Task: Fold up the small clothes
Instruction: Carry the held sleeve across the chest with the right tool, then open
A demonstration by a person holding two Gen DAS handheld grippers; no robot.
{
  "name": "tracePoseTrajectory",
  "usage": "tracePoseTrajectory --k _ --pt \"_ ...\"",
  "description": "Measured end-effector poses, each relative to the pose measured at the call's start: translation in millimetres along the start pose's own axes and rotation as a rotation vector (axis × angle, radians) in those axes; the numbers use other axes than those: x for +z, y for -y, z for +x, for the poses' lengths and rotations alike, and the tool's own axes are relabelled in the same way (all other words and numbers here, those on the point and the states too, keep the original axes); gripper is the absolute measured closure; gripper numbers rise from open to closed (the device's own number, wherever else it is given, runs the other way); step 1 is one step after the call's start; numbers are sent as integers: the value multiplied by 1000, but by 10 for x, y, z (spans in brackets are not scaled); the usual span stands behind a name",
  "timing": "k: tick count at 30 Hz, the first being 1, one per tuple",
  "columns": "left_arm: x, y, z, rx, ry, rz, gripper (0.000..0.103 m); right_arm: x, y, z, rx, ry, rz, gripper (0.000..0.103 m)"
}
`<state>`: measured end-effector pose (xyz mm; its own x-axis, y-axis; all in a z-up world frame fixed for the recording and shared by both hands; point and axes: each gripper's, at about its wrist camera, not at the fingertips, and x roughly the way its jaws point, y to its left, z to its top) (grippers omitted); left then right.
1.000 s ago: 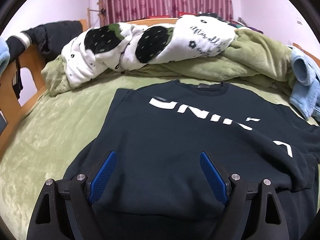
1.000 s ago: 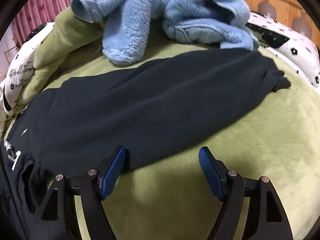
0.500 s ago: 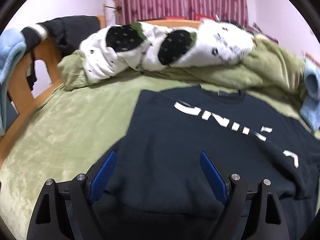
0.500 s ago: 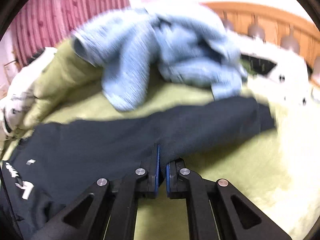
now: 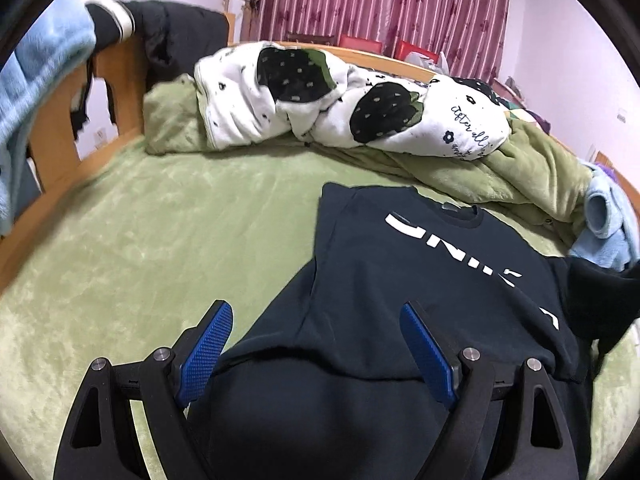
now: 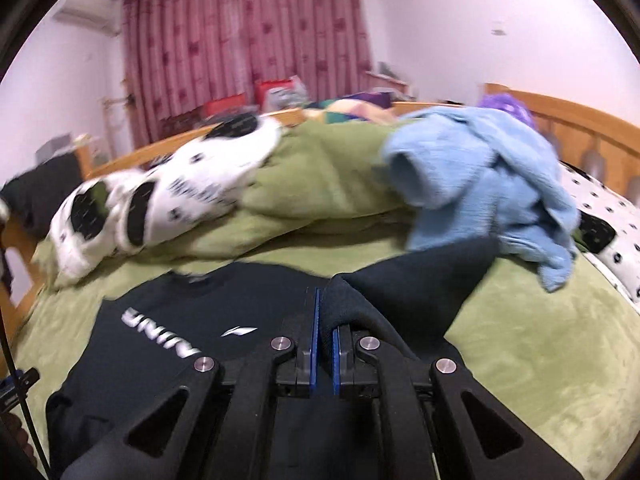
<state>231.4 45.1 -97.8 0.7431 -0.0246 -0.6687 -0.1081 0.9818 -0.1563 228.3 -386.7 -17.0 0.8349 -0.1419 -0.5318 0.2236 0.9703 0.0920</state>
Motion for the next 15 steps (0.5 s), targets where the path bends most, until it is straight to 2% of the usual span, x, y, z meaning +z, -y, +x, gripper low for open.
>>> tracePoseTrajectory --k 3,6,15 --pt "-32 -100 69 0 -1 11 18 -84 -397 16 33 -15 -9 98" --pt "-46 -152 118 -6 -16 30 18 -190 -757 159 91 -95 -3 98" --pt "-108 -284 205 -2 -21 38 18 -692 -1120 589 138 -237 0 98"
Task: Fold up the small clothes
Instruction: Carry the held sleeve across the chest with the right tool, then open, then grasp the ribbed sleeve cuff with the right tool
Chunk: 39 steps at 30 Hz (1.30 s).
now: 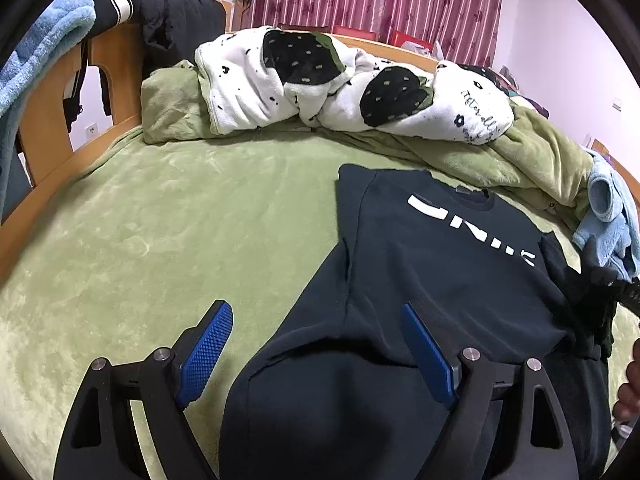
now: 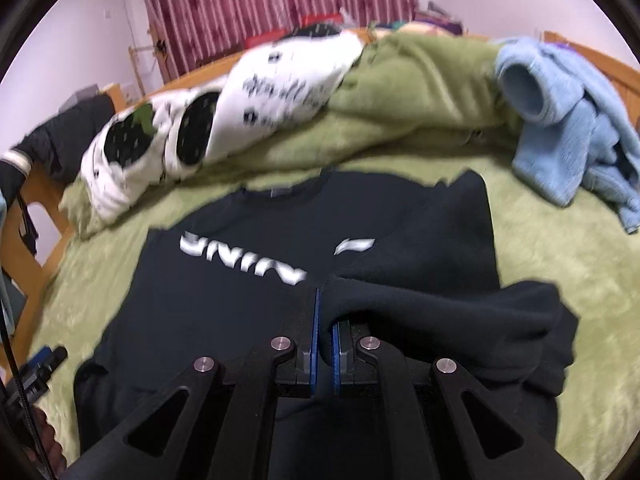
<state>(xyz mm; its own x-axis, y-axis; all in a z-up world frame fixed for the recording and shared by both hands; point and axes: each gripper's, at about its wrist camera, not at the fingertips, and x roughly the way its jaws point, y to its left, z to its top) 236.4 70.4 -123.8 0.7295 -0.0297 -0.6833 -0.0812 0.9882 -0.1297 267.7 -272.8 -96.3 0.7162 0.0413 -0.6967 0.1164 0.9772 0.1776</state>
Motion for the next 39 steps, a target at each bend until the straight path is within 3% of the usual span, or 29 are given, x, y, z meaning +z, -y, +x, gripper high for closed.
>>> tracePoseTrajectory --k 6,7,10,14,23,31,39 --pt "-50 24 30 5 -7 23 18 -214 -207 284 -57 -60 -109 95" --pt "-49 30 32 2 -7 22 18 -262 -229 326 -45 -91 -119 91" --pt "-54 29 29 1 -8 21 18 -318 -224 341 29 -150 -108 68" --pt "-55 25 29 -1 -9 19 18 -357 -304 186 46 -135 -160 55" --pt "-33 108 -93 -16 7 15 18 -367 -290 -7 70 -187 -177 53" --pt "-27 158 -212 -31 17 15 18 -376 -302 -379 119 -83 -198 53" --pt "-5 179 -317 -29 34 16 18 -233 9 -465 48 -14 -107 53"
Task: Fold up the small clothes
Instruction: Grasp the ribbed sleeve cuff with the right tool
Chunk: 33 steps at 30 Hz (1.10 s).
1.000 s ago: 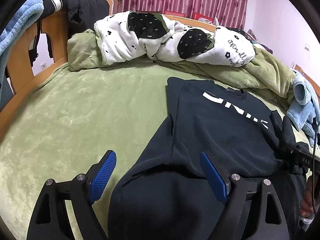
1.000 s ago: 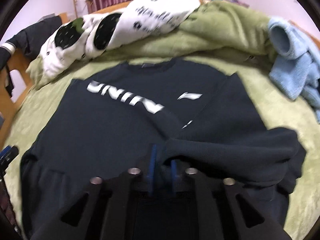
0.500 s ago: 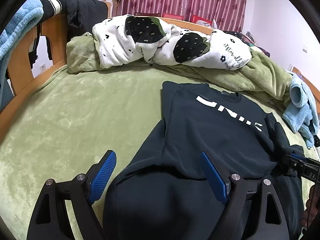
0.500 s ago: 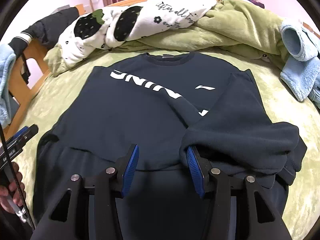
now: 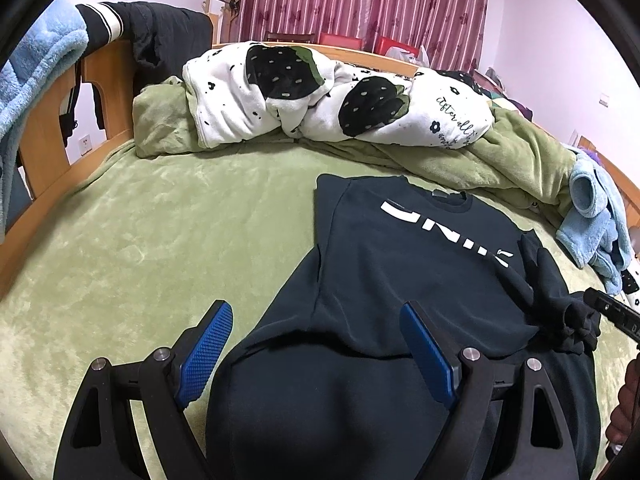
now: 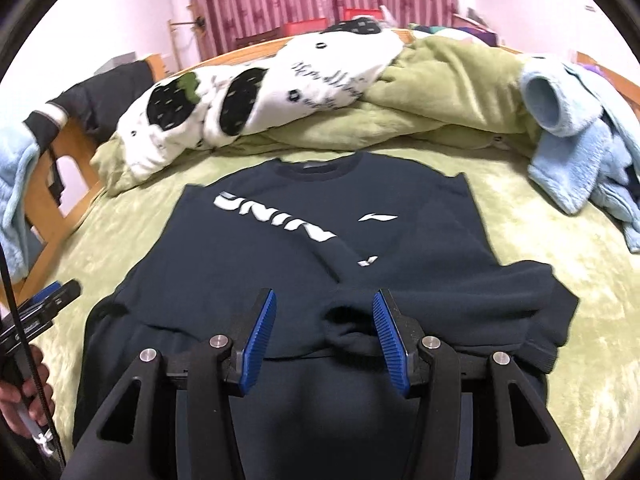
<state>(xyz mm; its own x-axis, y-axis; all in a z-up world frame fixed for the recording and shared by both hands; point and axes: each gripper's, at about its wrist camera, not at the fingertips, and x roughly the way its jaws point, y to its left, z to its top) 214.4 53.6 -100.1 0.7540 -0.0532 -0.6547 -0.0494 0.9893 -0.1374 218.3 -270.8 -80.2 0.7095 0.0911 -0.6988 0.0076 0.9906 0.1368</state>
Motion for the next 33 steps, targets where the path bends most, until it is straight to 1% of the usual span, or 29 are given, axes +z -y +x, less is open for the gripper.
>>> tracePoseTrajectory --k 6,10,14,18,19,21,23,25,26,31,33 --pt "21 31 -9 1 3 4 18 109 451 -183 -84 79 72 53" --pt "6 69 56 3 -9 6 18 143 835 -217 -107 92 157 53" --pt "8 125 117 5 -11 9 18 98 1107 -184 -141 89 187 53" --pt "5 176 170 7 -15 13 18 -13 1338 -57 -190 62 182 53" --pt "-3 199 193 8 -18 20 18 -44 1414 0 -214 48 180 53" --pt "-21 241 238 16 -19 36 18 -95 1526 47 -236 33 179 53" --pt "-43 270 290 27 -23 50 18 -147 1701 110 -265 18 198 49" --pt "-55 269 339 33 -28 48 18 -198 1870 151 -274 6 234 46" --pt "-56 268 353 36 -28 45 18 -233 1950 184 -273 -4 259 44" --pt "-64 259 439 46 -36 36 18 -400 2210 452 -216 -92 350 44" --pt "-70 254 465 44 -44 34 18 -434 2241 521 -200 -110 370 44"
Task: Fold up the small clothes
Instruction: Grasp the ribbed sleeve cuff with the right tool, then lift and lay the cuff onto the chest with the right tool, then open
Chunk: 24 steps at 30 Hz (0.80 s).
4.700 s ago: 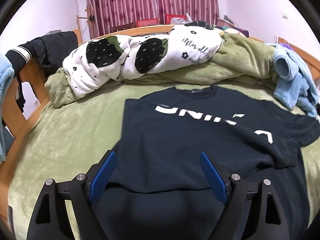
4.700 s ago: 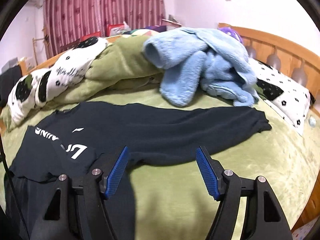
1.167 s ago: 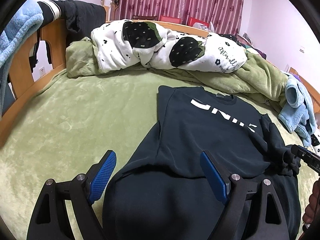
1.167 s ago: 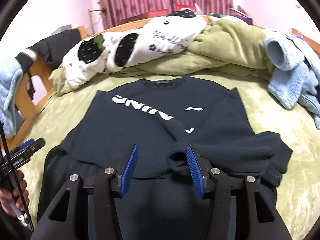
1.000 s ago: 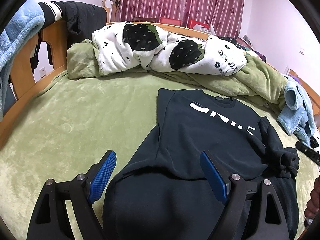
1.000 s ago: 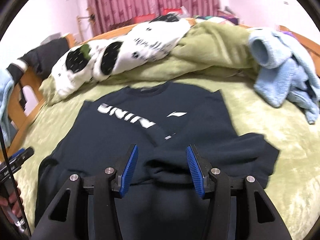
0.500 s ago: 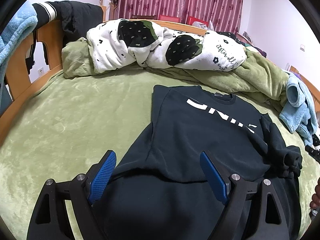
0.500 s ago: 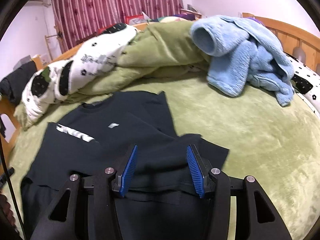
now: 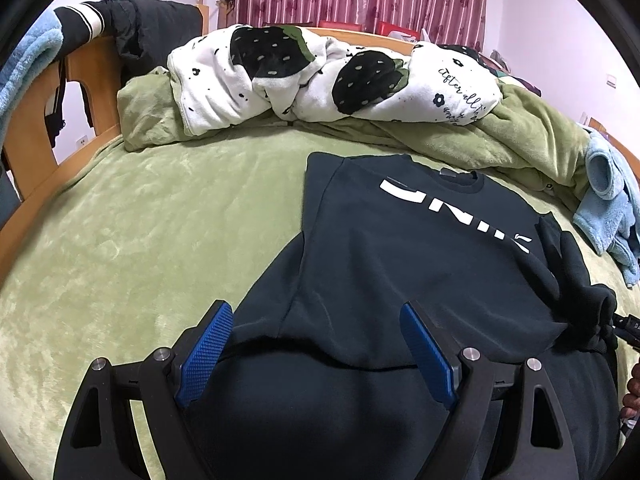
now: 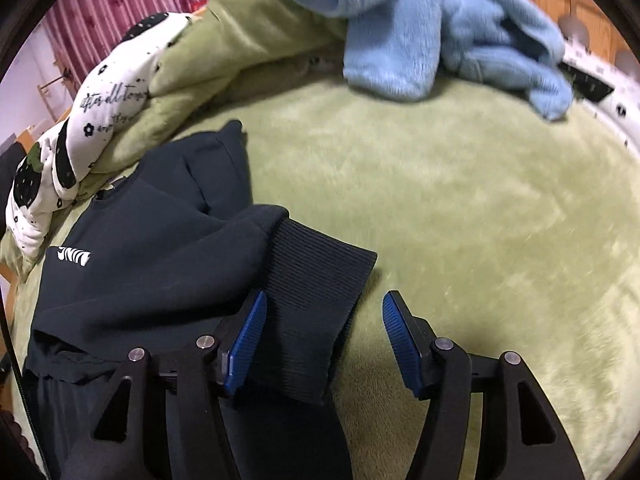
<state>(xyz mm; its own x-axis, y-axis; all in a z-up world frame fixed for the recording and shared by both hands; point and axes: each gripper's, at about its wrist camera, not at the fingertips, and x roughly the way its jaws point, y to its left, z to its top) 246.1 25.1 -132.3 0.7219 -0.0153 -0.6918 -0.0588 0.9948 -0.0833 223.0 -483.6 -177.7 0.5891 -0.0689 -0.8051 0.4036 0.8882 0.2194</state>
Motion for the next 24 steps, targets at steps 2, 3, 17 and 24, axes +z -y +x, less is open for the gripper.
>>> tracePoseTrajectory --k 2,3,17,24 --pt "-12 -6 35 -4 -10 -8 18 -7 28 80 21 -17 32 43" --pt "-16 -6 49 -3 -15 -9 18 -12 35 105 24 -23 38 43" --pt "1 -108 -76 -7 -2 -21 18 171 -309 -221 18 62 -10 94" --pt "62 -341 -190 -20 26 -53 18 272 -975 -837 90 172 -62 97"
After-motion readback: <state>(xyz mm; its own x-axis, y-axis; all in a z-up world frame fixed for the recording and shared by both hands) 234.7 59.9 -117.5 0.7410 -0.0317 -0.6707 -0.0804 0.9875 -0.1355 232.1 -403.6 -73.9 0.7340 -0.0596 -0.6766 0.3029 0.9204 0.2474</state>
